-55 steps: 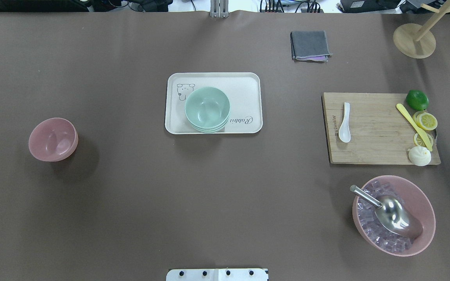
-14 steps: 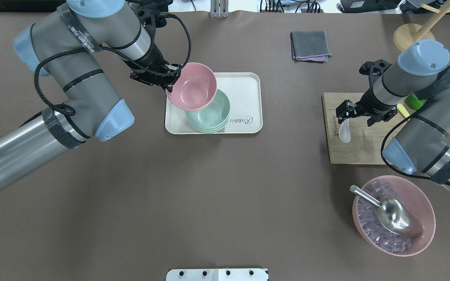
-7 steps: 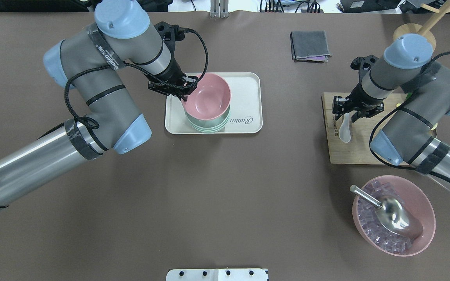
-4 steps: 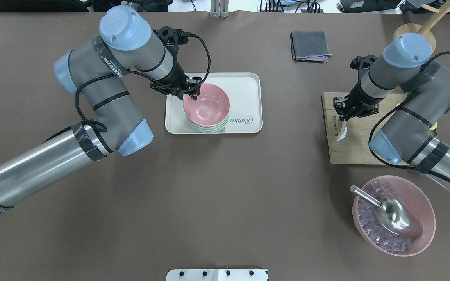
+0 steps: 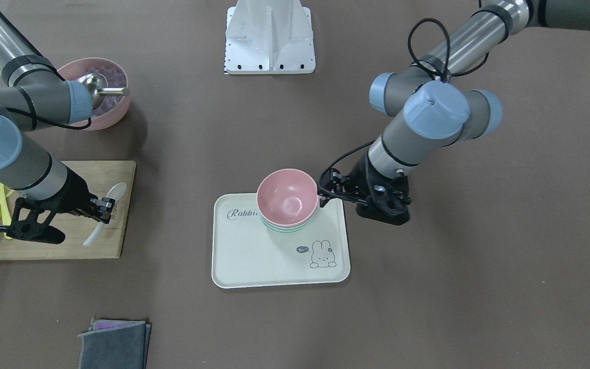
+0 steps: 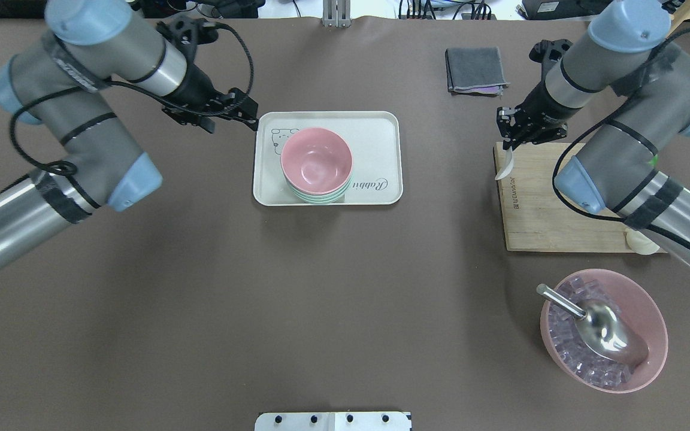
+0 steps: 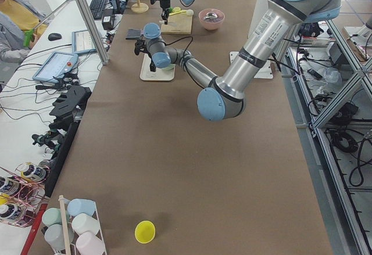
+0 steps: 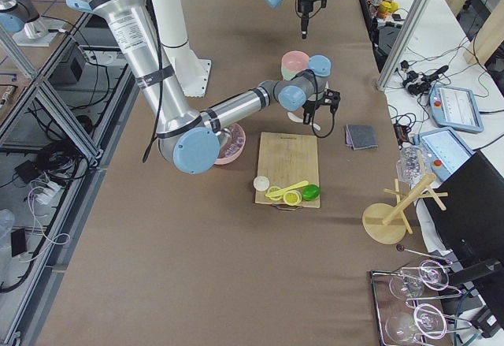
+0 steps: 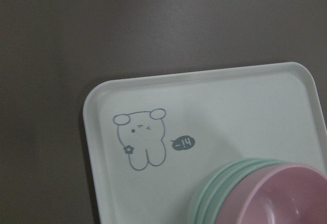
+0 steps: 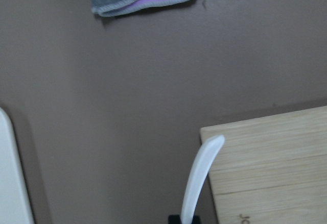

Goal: Stack pink bowl on green and place spoon
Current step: 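Release the pink bowl and withdraw the left gripper while the right gripper lifts the spoon, then lower the white spoon into the pink bowl with the right gripper and release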

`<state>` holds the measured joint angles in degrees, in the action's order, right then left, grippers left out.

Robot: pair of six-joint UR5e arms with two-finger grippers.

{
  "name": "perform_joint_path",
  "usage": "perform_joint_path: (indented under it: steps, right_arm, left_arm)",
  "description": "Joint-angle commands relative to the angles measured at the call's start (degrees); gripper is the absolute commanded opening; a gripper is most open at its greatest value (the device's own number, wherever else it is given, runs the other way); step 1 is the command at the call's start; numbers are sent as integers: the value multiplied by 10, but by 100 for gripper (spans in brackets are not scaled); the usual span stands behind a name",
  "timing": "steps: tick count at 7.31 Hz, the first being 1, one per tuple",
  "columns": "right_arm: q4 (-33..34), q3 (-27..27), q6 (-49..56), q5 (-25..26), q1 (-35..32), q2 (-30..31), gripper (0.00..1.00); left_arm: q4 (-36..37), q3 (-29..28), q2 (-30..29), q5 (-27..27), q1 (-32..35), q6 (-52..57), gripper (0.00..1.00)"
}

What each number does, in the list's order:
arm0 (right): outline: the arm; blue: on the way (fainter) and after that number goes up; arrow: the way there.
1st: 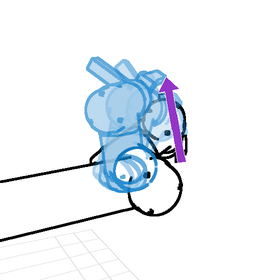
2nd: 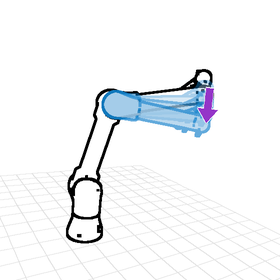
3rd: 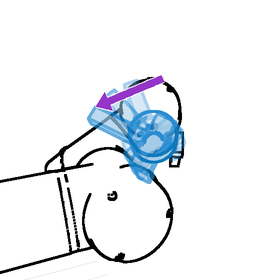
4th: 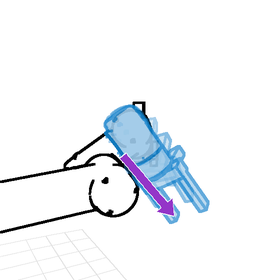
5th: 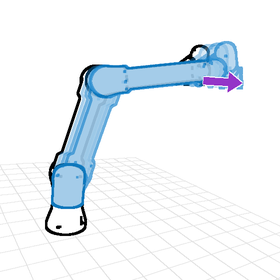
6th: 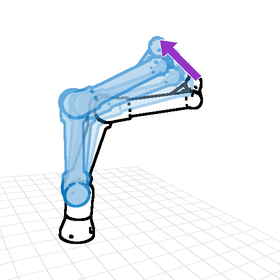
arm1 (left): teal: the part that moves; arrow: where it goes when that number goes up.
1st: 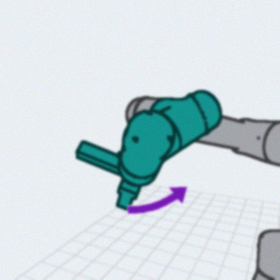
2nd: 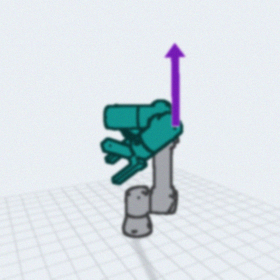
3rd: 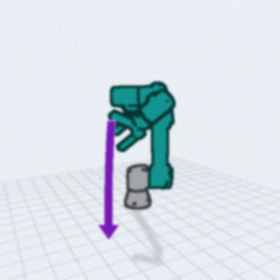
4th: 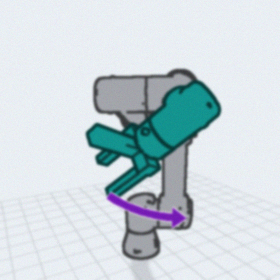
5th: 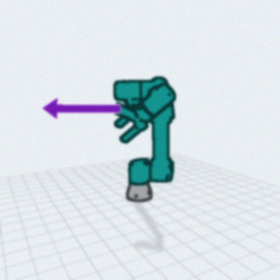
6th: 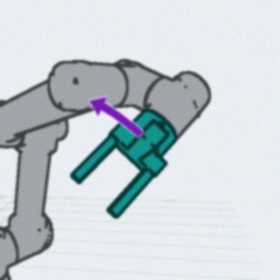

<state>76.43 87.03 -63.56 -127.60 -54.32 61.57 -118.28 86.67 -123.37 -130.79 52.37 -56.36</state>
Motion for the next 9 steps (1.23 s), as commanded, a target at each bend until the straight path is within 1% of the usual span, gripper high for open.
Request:
perform_joint_path:
  steps: [1, 2, 3, 4, 5, 6, 7, 8, 9]
  right_arm:
    - [8, -3, -107, -1, 10, -70, 0]
    - [9, -4, -171, 3, 36, -108, 0]
    - [4, -25, -238, 27, 68, -162, 0]
    - [0, -54, -287, 68, 101, -213, 0]
    - [0, -75, -312, 83, 117, -245, 0]
    - [-9, -92, -313, 88, 121, -254, 0]
    - [-43, -116, -311, 89, 122, -253, 0]
    - [-67, -125, -312, 104, 136, -251, 93]
    - [-72, -121, -303, 111, 136, -228, 100]
  left_arm:
    - [1, 79, 114, -75, 85, 75, 98]
    - [-2, 92, 166, -93, 115, 124, 98]
    - [-2, 103, 207, -97, 131, 177, 98]
    - [-3, 103, 224, -98, 138, 200, 98]
    - [-2, 103, 225, -97, 138, 201, 98]
    - [-3, 104, 229, -98, 139, 201, 98]
    - [-3, 107, 230, -97, 139, 201, 98]
    - [-2, 111, 230, -97, 140, 201, 98]
    - [-2, 112, 230, -94, 140, 200, 98]
